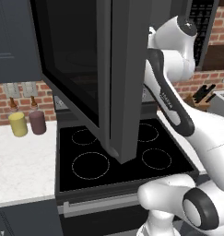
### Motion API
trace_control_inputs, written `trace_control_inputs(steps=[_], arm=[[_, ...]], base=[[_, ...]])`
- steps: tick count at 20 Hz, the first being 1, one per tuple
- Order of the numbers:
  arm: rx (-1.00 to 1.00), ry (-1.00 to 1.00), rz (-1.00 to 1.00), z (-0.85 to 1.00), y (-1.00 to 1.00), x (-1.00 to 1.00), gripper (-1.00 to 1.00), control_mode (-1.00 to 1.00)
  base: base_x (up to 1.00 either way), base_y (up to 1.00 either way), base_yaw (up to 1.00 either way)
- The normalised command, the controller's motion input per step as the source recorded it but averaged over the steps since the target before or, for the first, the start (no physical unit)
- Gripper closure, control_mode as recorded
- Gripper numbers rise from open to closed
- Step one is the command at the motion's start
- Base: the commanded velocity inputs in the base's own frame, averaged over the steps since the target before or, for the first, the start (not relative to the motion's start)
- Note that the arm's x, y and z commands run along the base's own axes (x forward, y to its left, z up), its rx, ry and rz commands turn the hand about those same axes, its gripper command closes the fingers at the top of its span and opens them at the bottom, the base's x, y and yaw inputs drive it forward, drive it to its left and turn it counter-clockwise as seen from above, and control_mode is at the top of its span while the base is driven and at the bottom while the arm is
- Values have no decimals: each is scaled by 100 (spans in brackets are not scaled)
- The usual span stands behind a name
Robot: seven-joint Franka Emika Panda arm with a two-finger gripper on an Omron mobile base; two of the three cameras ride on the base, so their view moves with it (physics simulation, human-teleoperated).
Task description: Open the microwave, place the bowl with waffle inside the microwave, then close the microwave door and turn it on.
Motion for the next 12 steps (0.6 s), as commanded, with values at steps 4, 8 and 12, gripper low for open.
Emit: trace_control_inputs(steps=[4,8,12], arm=[[-9,18,0,6,1,61,100,-100],[-1,12,0,20,0,63,100,-100],[0,8,0,13,2,60,100,-100]], base=[[0,0,0],[0,0,0],[0,0,0]])
